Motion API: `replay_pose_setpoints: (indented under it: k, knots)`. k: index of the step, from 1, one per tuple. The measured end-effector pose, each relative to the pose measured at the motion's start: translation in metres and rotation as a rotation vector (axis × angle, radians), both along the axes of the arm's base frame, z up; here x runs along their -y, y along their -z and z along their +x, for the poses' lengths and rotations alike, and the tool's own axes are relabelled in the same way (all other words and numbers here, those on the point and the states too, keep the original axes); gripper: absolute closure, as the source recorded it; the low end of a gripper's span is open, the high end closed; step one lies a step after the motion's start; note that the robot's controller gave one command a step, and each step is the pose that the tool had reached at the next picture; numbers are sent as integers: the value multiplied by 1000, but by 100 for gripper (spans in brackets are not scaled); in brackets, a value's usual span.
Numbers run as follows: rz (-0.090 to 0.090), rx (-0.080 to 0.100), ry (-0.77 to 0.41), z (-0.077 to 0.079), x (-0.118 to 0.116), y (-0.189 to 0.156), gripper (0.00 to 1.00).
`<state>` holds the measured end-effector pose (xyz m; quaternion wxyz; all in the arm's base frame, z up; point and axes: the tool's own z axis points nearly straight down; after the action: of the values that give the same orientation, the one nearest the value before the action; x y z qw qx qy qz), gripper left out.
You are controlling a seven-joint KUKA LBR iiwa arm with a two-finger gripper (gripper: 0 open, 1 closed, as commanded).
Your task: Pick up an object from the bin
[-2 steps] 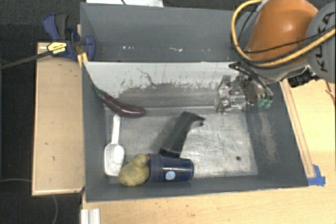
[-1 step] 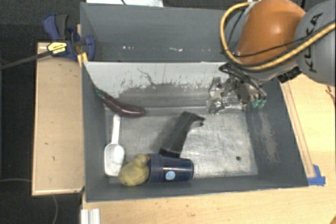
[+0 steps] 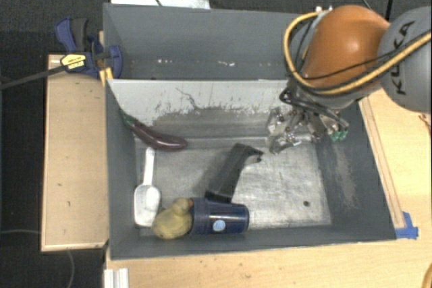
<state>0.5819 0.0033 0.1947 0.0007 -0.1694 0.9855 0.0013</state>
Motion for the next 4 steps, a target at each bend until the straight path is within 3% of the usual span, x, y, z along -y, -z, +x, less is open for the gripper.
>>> replay_pose_setpoints:
  k: [1, 2, 3, 4]
  knots:
    - [-3, 1, 179, 0, -9, 20, 100]
    - [-1, -4, 5, 9, -43, 48, 0]
    - [-2, -2, 8, 9, -42, 47, 0]
    - [-2, 12, -175, 6, -37, 75, 0]
